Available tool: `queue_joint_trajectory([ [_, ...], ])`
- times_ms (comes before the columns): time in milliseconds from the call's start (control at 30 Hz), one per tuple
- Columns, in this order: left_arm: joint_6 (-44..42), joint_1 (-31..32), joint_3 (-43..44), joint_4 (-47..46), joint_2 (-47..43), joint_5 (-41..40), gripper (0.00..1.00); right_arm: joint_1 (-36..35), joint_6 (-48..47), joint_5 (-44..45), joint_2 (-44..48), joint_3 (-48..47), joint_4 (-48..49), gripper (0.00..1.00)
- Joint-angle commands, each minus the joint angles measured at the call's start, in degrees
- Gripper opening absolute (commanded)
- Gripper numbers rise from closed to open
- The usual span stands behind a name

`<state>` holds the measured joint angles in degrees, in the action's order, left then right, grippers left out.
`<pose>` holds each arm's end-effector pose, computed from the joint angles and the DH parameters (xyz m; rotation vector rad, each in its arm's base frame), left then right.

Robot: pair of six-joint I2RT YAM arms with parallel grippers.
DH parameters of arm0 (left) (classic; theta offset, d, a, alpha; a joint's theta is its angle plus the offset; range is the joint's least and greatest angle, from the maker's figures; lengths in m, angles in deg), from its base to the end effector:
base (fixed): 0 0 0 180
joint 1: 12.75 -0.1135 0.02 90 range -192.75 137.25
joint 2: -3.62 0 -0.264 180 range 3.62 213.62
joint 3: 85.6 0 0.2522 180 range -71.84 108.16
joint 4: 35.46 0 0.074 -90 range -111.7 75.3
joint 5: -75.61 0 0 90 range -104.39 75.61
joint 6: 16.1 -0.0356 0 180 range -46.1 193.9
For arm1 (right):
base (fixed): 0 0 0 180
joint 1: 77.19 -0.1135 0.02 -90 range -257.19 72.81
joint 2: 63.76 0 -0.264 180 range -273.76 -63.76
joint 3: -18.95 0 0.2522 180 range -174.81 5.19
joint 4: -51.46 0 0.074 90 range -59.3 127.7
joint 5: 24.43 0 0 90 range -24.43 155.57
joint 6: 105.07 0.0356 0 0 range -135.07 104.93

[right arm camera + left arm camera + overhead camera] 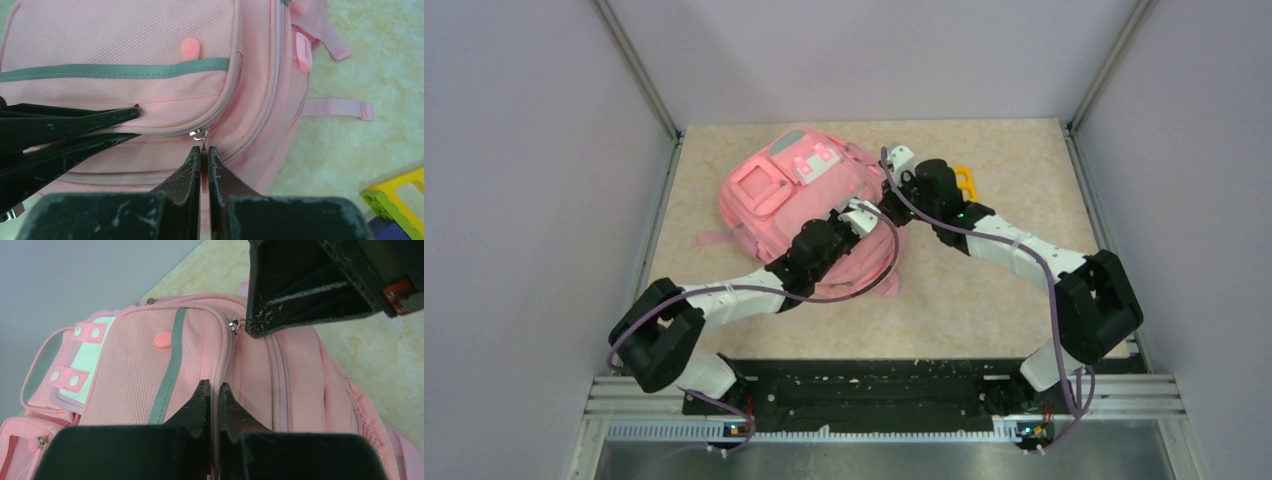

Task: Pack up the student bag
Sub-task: Zip the student bag at the center of the board.

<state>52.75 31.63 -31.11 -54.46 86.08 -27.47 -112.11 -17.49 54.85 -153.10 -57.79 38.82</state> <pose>0.2311 -0.2149 0.2400 0.7874 1.5341 -0.1025 0.2928 0.2125 0.2760 -0.7690 1.8961 0.5464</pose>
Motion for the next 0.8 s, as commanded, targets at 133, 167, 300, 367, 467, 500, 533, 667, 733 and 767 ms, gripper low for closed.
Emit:
queue_joint_trajectory([
  [133,2.9,0.0,-11.9,-2.0,-12.5,-7.3,0.00,0.3,-3.6,7.7,-3.2,-11.0,-3.8,0.00],
  [167,4.4,0.1,-12.6,0.1,-14.1,-7.8,0.00,0.4,-4.2,7.2,-4.2,-12.5,-4.6,0.00],
  [300,9.7,0.1,-15.1,7.4,-20.6,-9.3,0.00,0.8,-8.2,-2.3,-10.0,-19.2,-8.0,0.00],
  [367,10.5,0.1,-16.8,8.6,-23.2,-10.0,0.00,0.9,-9.7,-6.3,-13.6,-22.9,-9.0,0.00],
  [467,12.6,0.0,-18.3,10.5,-26.5,-11.7,0.00,0.9,-9.5,-7.5,-19.2,-28.8,-8.9,0.00],
  [500,13.5,0.1,-18.8,10.7,-27.4,-12.1,0.00,0.9,-9.1,-7.5,-20.7,-30.2,-8.8,0.00],
  [533,14.0,0.1,-19.3,10.7,-28.2,-12.2,0.00,0.9,-8.7,-7.5,-21.8,-31.3,-8.6,0.00],
  [667,15.2,0.0,-20.1,11.4,-29.3,-12.2,0.00,0.9,-6.7,-7.2,-22.4,-31.5,-4.8,0.00],
  [733,15.7,0.0,-19.8,12.1,-29.4,-12.5,0.00,0.9,-6.3,-7.0,-21.4,-31.1,-3.5,0.00],
  [767,15.9,0.0,-19.7,12.4,-29.6,-12.7,0.00,1.0,-6.1,-6.8,-20.8,-30.8,-3.3,0.00],
])
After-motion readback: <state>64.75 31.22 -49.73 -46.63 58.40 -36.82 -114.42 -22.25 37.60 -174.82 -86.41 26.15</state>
